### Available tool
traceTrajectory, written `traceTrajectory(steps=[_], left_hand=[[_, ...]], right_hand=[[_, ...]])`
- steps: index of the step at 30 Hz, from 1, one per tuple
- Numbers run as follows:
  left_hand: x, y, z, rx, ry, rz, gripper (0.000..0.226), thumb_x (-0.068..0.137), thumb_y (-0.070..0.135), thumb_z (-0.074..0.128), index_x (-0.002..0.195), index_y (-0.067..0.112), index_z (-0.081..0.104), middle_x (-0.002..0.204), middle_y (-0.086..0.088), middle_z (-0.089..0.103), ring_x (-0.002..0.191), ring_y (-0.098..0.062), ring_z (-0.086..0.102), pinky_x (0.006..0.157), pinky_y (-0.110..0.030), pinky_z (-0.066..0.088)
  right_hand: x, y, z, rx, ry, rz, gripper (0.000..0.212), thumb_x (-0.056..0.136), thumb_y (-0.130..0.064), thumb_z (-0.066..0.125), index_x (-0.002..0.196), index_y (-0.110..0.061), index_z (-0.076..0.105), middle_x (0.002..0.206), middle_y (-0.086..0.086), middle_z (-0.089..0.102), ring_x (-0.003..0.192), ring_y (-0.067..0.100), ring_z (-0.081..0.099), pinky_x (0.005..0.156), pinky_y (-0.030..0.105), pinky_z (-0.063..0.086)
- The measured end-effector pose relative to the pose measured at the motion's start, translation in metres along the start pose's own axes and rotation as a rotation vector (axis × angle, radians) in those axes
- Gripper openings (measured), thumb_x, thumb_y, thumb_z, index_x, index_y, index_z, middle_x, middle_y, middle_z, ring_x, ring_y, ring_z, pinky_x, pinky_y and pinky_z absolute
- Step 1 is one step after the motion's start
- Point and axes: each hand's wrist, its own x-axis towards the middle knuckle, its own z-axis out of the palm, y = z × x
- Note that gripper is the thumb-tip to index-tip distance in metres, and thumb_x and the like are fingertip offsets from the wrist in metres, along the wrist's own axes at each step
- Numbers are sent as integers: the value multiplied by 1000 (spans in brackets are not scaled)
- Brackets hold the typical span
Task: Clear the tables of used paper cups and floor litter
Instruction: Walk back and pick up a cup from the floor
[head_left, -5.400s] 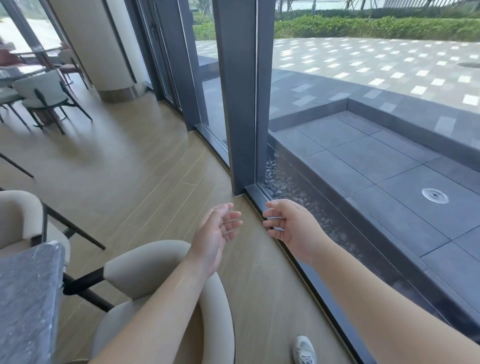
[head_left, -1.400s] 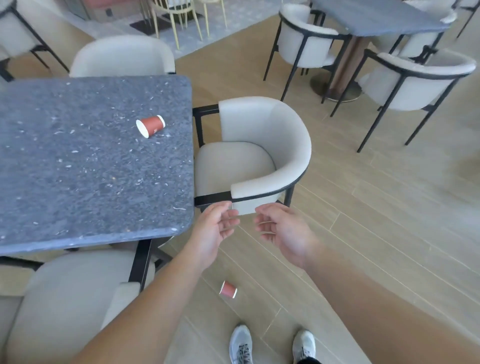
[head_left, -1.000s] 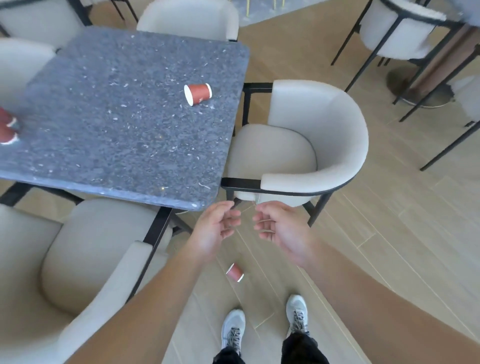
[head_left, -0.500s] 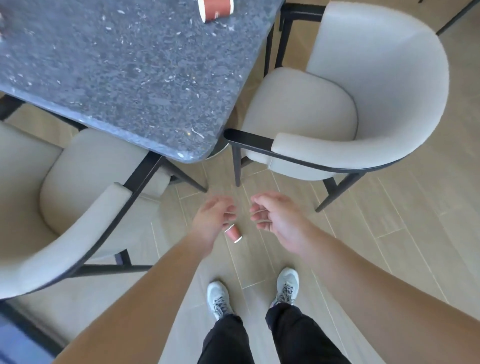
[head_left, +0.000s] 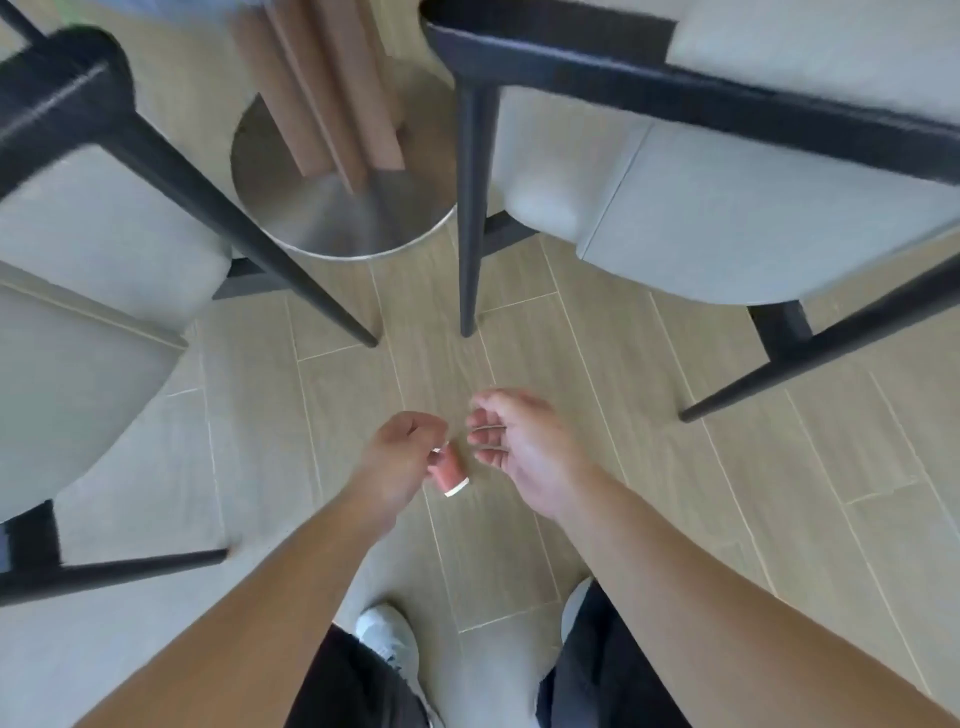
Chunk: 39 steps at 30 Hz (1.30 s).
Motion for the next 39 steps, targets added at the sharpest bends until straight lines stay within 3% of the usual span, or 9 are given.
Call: traceTrajectory(steps=[4,10,13,18,22,25,28,34,39], left_hand=[[74,-68,23,181,37,-24,6,92,20,58,93,14,61,88,-5,63,68,-15,56,53,-23,39],[156,-139,33,302,177,-106,28,89,21,57,114,8,55,99,-8,60,62,-13,51,45,-22,32],[178,-163,35,364,199,-145,42,87,25,59,123,6,47,114,-13,56,76,-22,56,53,-25,38],[206,-189,50,360,163,-207,43,79,38,64,104,13,39,110,-10,51,92,-30,60,67,-33,48],[226,-193,66,377,134,-212,54,69,51,64,100,19,34,97,-4,52,84,-26,62,72,-38,54],[242,-200,77,519,75,-174,55,71,52,56,108,16,40,96,-3,51,77,-21,57,56,-30,43],[244,-204,85,564,69,-124,54,75,48,56,116,16,42,79,5,52,64,-11,54,48,-24,35],[233,-173,79,298,100,-97,92,70,43,74,144,21,24,104,1,63,86,-18,64,60,-28,45],[218,-133,70,195,96,-9,78,71,36,76,134,24,32,99,0,67,86,-16,67,70,-34,53]], right_hand=[[74,40,-3,-32,-29,-14,11,91,-15,57,99,-10,61,80,4,63,65,16,58,61,27,47],[136,74,-7,-67,-32,-13,15,87,-19,62,100,-11,65,79,3,66,65,16,62,60,28,50],[141,70,4,-94,-96,-65,16,85,-24,64,98,-14,66,73,-3,69,66,13,65,58,26,52],[134,70,7,-96,-78,-58,19,87,-22,62,102,-12,67,78,-1,68,69,15,64,64,27,53],[128,72,2,-149,-45,-56,18,89,-20,59,101,-10,66,81,1,67,73,17,63,69,30,53],[125,73,1,-175,-21,-64,13,88,-22,58,93,-13,66,79,5,64,73,22,57,69,41,48],[126,72,-6,-153,-23,-99,16,90,-18,58,100,-9,66,81,4,65,75,20,58,70,33,50],[133,65,-22,-130,-36,-119,21,90,-22,59,106,-11,65,87,2,69,77,16,65,68,27,52],[138,59,-13,-71,-34,-133,25,87,-23,62,109,-11,65,87,3,70,74,17,66,65,28,52]])
